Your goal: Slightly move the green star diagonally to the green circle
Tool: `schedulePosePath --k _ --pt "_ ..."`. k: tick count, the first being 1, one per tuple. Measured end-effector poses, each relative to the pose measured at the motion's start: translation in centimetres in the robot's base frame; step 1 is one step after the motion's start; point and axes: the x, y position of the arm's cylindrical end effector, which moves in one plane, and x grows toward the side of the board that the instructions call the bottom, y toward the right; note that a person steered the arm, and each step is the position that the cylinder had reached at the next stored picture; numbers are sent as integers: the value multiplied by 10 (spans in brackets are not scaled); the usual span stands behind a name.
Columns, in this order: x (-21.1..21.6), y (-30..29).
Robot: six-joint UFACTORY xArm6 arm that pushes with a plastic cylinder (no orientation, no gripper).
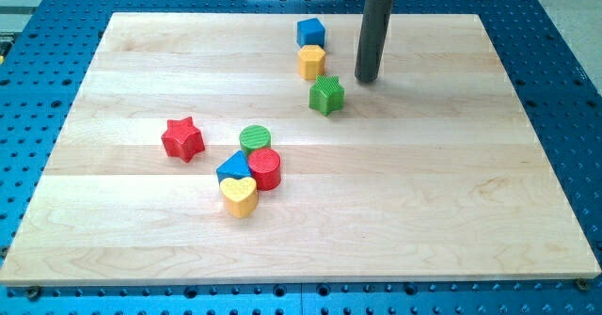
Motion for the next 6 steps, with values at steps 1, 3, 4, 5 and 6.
schedulePosePath --k 1,3,4,5,6 --pt "18 0" --pt "40 -42" --pt "42 -45" --pt "53 -41" --pt "128 -36"
